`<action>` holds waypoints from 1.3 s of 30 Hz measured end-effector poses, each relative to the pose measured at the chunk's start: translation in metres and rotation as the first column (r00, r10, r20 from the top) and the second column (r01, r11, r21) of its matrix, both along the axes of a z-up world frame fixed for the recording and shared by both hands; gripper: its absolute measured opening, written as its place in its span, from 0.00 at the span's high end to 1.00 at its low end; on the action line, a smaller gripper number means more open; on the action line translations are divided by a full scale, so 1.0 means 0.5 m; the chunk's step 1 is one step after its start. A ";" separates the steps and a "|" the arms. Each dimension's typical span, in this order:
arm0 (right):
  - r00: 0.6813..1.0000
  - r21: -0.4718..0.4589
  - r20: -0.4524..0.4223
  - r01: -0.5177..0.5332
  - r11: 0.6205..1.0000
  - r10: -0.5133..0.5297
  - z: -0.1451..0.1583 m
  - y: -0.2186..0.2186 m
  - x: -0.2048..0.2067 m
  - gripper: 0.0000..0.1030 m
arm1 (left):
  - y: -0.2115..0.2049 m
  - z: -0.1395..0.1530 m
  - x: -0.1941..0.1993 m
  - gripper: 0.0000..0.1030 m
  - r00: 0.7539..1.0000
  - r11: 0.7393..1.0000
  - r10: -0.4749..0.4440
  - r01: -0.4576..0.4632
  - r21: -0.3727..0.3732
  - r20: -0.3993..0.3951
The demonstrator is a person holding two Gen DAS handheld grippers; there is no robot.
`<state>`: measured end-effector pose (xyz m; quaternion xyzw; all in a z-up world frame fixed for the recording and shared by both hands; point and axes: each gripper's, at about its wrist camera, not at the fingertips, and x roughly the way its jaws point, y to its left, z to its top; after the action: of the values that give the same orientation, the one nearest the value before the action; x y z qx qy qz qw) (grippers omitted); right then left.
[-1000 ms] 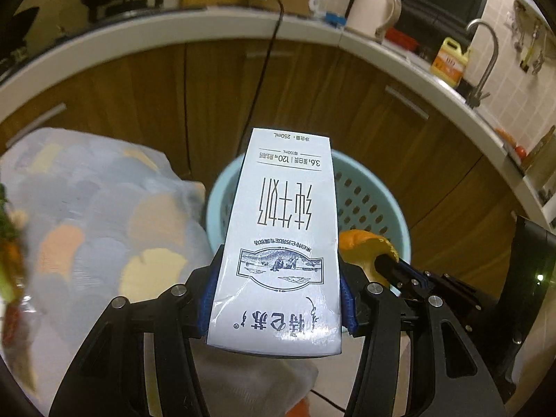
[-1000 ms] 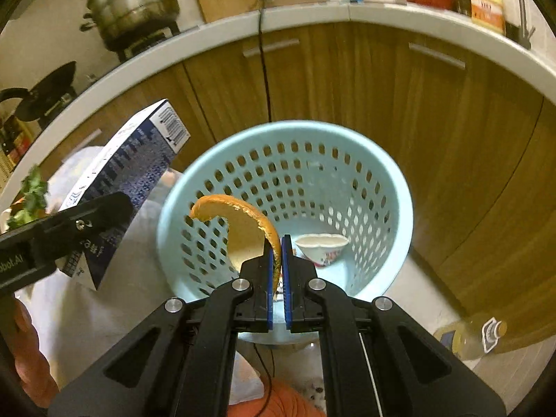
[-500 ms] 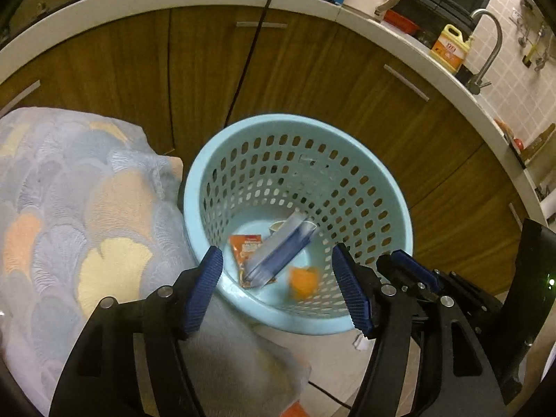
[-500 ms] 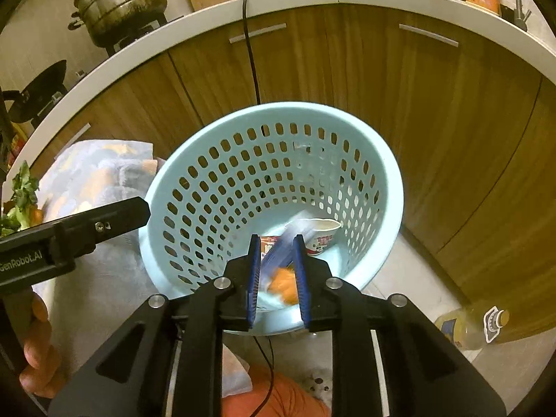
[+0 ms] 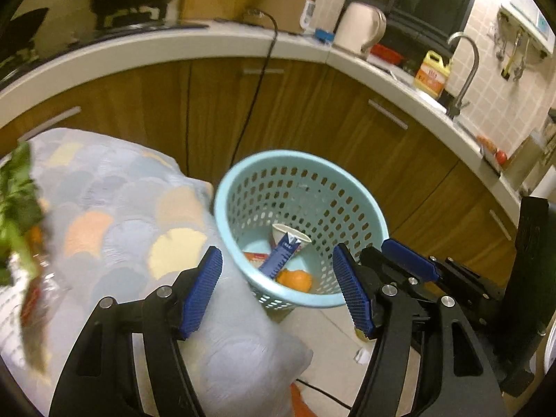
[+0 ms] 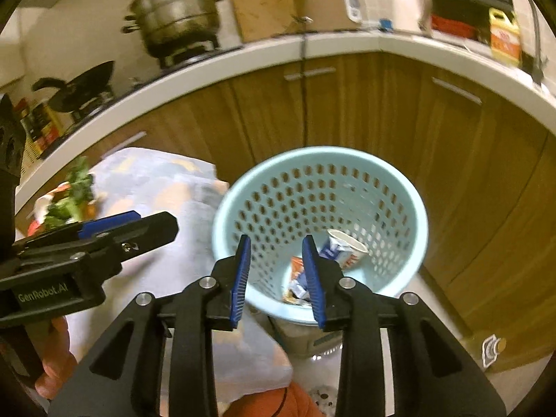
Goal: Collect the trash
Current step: 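Grasp the red plastic bag with the left tool while the right tool grasps the greens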
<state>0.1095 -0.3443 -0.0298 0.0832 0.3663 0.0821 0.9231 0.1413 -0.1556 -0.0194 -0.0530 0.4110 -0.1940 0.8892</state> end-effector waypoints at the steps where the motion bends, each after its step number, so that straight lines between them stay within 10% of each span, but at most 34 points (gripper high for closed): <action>1: 1.000 -0.005 0.014 -0.017 1.000 0.017 0.012 0.017 -0.007 0.67 | 0.016 0.010 -0.011 0.36 1.000 1.000 0.013 -0.013 -0.011 0.012; 15: 0.962 -0.048 0.141 -0.230 0.972 0.235 0.115 0.233 -0.065 0.52 | 0.264 0.129 -0.143 0.34 0.956 0.963 0.259 -0.244 -0.111 0.139; 31: 0.901 -0.047 0.113 -0.415 0.909 0.418 0.096 0.455 0.013 0.50 | 0.656 0.156 -0.238 0.30 0.757 0.770 0.634 -0.637 -0.040 0.159; 39: 0.878 -0.076 0.089 -0.465 0.882 0.471 0.098 0.520 0.020 0.47 | 0.737 0.079 -0.154 0.28 0.755 0.756 0.654 -0.651 -0.067 0.052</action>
<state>0.1192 -0.0841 0.0192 -0.0363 0.3288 0.2974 0.8956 0.0645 0.2130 0.0202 -0.2057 0.3303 0.1171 0.9137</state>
